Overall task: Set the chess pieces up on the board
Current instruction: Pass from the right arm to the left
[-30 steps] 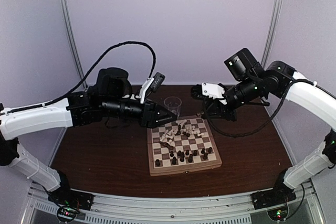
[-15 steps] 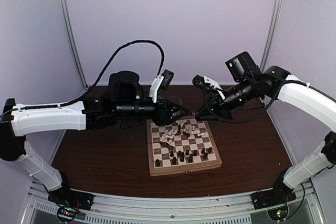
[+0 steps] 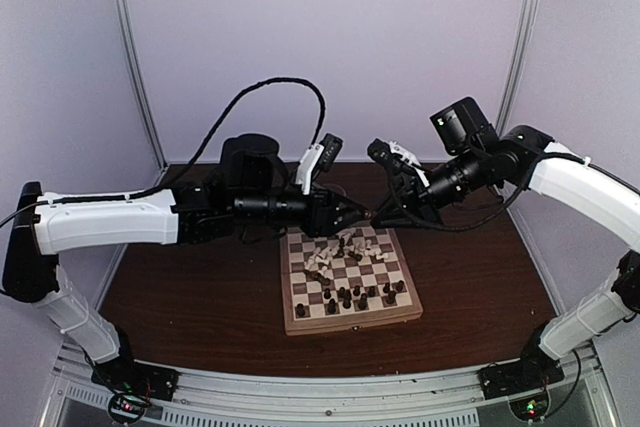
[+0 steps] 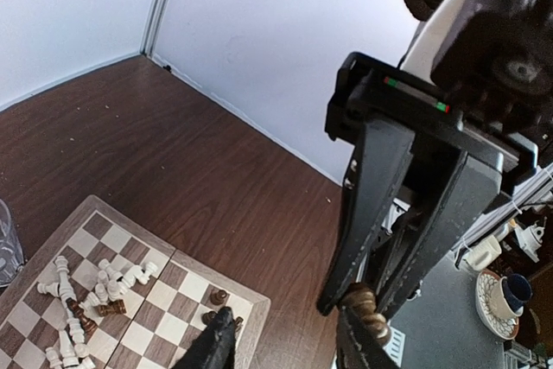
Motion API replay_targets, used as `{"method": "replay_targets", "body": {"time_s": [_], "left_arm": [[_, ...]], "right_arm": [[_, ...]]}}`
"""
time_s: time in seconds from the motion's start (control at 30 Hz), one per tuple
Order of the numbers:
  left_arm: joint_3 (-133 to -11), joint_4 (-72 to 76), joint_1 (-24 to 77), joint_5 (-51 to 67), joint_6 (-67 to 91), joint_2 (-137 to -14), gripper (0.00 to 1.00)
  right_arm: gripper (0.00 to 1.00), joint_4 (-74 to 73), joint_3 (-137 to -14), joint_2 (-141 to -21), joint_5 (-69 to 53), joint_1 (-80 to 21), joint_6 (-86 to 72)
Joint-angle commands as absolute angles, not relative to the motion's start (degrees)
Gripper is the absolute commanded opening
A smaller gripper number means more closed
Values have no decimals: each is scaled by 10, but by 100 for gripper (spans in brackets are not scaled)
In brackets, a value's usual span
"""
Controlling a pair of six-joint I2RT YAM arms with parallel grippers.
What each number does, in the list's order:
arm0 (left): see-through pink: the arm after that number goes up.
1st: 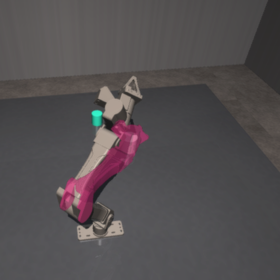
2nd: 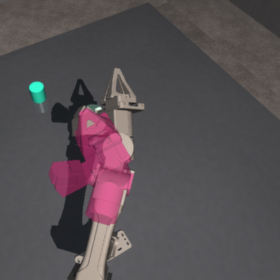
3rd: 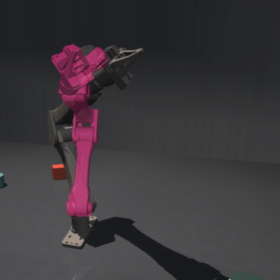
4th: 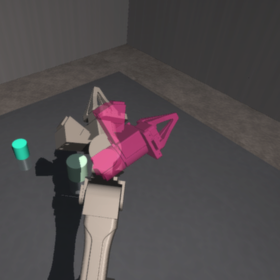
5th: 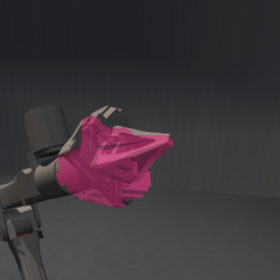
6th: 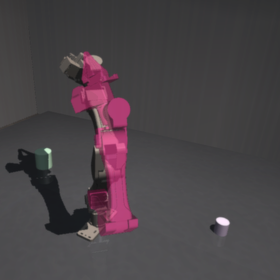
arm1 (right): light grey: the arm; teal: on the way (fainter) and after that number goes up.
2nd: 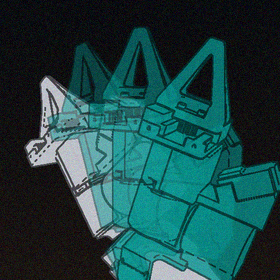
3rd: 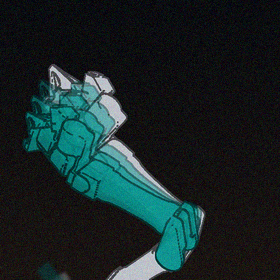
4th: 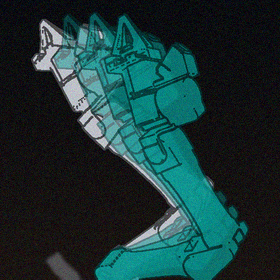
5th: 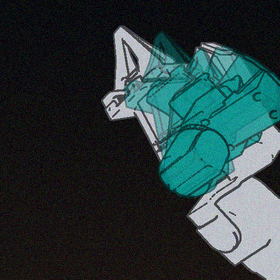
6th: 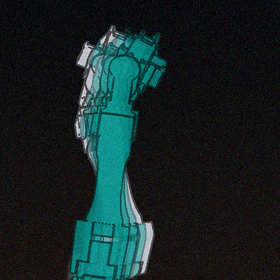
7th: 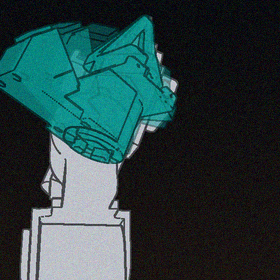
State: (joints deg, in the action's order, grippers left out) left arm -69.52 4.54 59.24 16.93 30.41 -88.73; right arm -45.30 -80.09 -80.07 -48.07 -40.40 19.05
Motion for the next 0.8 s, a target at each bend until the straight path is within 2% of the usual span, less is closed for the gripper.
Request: {"method": "replay_targets", "body": {"time_s": [0.0,0.13,0.33,0.5,0.77], "left_arm": [[-671,122,601,147,310,-852,41],[-661,128,601,141,298,-829,41],[-687,118,611,194,311,-862,41],[-703,99,619,190,312,-883,38],[-710,98,619,191,312,-890,23]], "right_arm": [[5,-434,-795,-804,-482,-397,185],[5,-433,-789,-799,-476,-396,187],[6,-432,-792,-800,-475,-396,187],[6,-433,-797,-800,-479,-395,185],[6,-432,-791,-794,-479,-394,186]]}}
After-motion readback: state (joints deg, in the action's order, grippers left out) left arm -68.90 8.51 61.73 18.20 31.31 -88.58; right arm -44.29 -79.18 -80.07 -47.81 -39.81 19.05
